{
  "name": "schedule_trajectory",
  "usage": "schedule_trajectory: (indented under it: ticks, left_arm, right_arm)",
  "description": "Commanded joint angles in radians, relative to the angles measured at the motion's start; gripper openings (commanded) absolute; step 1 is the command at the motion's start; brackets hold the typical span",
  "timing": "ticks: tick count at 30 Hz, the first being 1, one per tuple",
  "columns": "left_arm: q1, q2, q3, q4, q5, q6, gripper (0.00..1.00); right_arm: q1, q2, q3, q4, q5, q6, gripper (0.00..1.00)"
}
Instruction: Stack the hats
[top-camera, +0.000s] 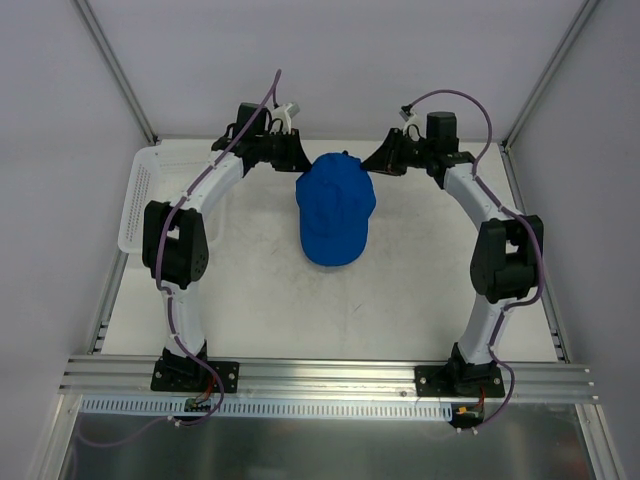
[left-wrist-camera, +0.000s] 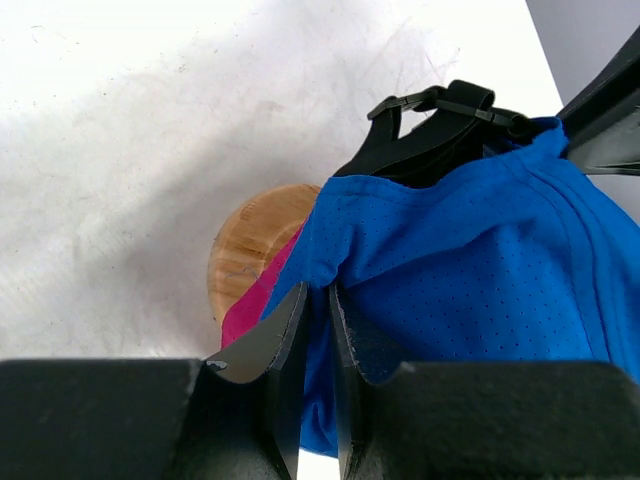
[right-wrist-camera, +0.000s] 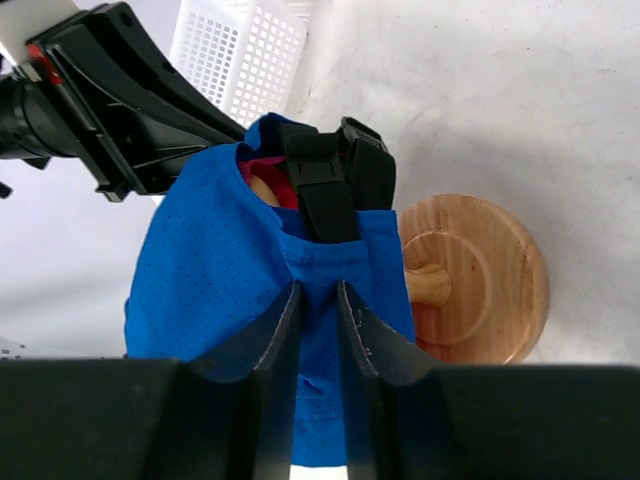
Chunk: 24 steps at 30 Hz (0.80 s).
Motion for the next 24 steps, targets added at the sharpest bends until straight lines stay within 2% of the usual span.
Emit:
schedule_trajectory:
  ticks: [1, 6, 8, 14, 20, 23, 24]
  left_arm:
    - [-0.011, -0.053, 0.023, 0.003, -0.004, 0.024, 0.14]
    - [-0.014, -0.039, 0.017, 0.001, -0.011, 0.024, 0.14]
    - [-0.017, -0.033, 0.011, 0.001, -0.02, 0.024, 0.13]
    - [-0.022, -0.018, -0.032, 0.001, -0.064, 0.029, 0.03]
    - [-0.024, -0.026, -0.064, 0.004, -0.097, 0.024, 0.0]
    - [-0.024, -0.044, -0.064, 0.004, -0.098, 0.028, 0.05]
    - [-0.024, -0.05, -0.064, 0.004, -0.101, 0.032, 0.16]
  right_arm:
    - [0.008, 0.022, 0.017, -0.013, 0.012, -0.048, 0.19]
    - [0.01, 0.054, 0.037, -0.039, 0.028, -0.107, 0.03]
    - [0.01, 0.081, 0.048, -0.049, 0.051, -0.124, 0.0]
    - [0.01, 0.117, 0.071, -0.05, 0.084, -0.147, 0.0]
    - [0.013, 0.135, 0.088, -0.048, 0.094, -0.16, 0.0]
    - [0.013, 0.129, 0.091, -0.046, 0.09, -0.16, 0.04]
    - [0.013, 0.125, 0.09, -0.046, 0.09, -0.157, 0.11]
